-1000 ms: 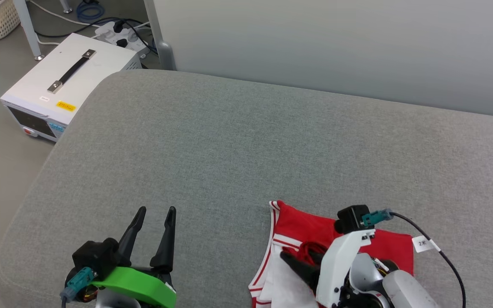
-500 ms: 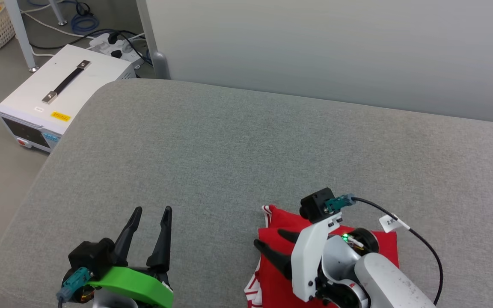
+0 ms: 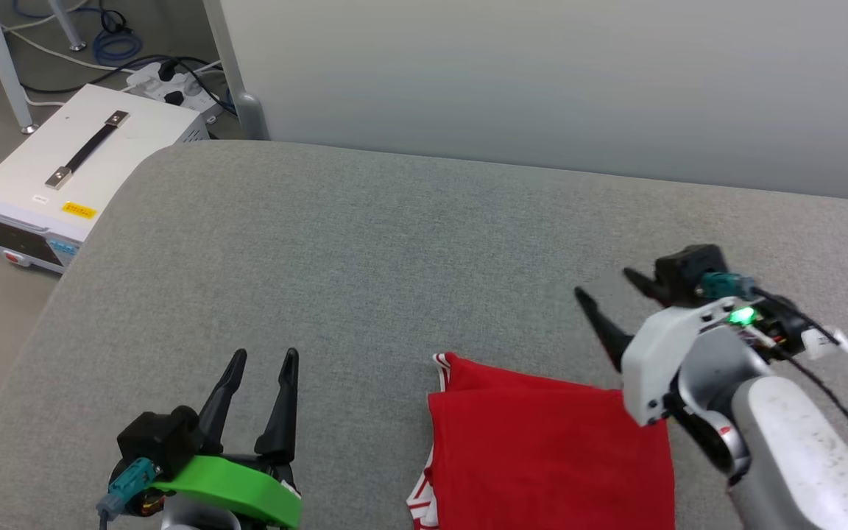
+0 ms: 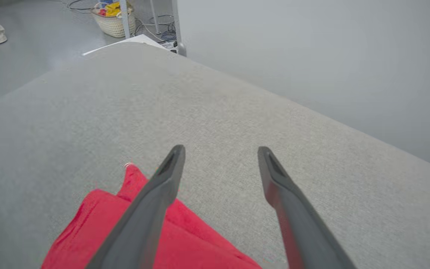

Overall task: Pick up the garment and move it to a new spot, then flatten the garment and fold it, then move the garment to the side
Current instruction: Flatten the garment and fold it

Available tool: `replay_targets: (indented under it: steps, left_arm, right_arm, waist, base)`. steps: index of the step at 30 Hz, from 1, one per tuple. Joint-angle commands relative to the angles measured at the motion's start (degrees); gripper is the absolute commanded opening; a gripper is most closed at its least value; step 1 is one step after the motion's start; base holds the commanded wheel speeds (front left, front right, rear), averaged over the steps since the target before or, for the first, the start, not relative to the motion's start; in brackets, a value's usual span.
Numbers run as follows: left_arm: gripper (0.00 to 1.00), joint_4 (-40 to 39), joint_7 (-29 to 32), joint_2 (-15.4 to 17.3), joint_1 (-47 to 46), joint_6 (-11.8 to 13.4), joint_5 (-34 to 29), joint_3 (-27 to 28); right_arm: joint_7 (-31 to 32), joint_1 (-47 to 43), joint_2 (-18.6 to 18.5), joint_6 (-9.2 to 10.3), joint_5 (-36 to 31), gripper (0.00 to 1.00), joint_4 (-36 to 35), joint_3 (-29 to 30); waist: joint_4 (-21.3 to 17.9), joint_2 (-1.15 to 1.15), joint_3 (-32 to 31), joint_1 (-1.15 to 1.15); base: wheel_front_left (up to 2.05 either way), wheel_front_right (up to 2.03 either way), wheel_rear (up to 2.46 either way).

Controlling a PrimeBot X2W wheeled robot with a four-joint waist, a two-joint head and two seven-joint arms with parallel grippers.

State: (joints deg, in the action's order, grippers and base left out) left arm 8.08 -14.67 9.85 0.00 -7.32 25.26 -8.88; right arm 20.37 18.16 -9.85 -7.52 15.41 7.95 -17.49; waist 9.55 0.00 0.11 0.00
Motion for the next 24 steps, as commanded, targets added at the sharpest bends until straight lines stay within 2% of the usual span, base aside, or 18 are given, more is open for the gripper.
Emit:
replay_targets:
  steps: [1,6,10,14,18,24]
  left_arm:
    - [1.0,-0.61,-0.33,-0.34,0.05,-0.16,0.03,0.01]
    - [1.0,-2.22,-0.33,-0.67,0.01,-0.16,-0.17,0.02]
    - [1.0,-3.57,-0.33,-1.07,0.04,-0.16,-0.47,0.17]
    - [1.0,-5.02,-0.33,-1.58,0.14,-0.16,-1.04,0.46]
    - [1.0,-6.16,-0.33,-2.02,0.25,-0.16,-1.85,0.61]
    - [1.0,-8.71,-0.33,-2.8,0.84,-0.16,-3.41,1.48]
  right_arm:
    - [-2.02,1.02,-1.72,0.03,-0.96,1.0,-1.2,1.14]
    - [-9.3,-0.58,-7.54,0.03,-3.66,1.0,-4.81,7.33]
    - [-15.02,-4.56,-8.95,0.03,-3.39,1.0,-7.93,13.22]
    - [-19.78,-10.09,-8.5,0.03,-2.49,1.0,-11.76,17.9]
    - [-23.5,-15.05,-6.19,0.03,-1.9,1.0,-15.36,21.46]
    - [-28.27,-21.06,-2.22,0.03,-2.57,1.0,-17.5,23.04]
  waist:
    - [-0.5,0.0,0.17,0.0]
    - [-1.62,0.0,0.58,0.0]
    - [-2.49,0.0,1.1,0.0]
    - [-3.4,0.0,1.93,0.0]
    - [-3.94,0.0,2.4,0.0]
    - [-4.14,0.0,2.5,0.0]
  base:
    - [0.0,0.0,0.0]
    - [0.0,0.0,0.0]
    - [0.0,0.0,0.0]
    - [0.0,0.0,0.0]
    - [0.0,0.0,0.0]
    - [0.0,0.0,0.0]
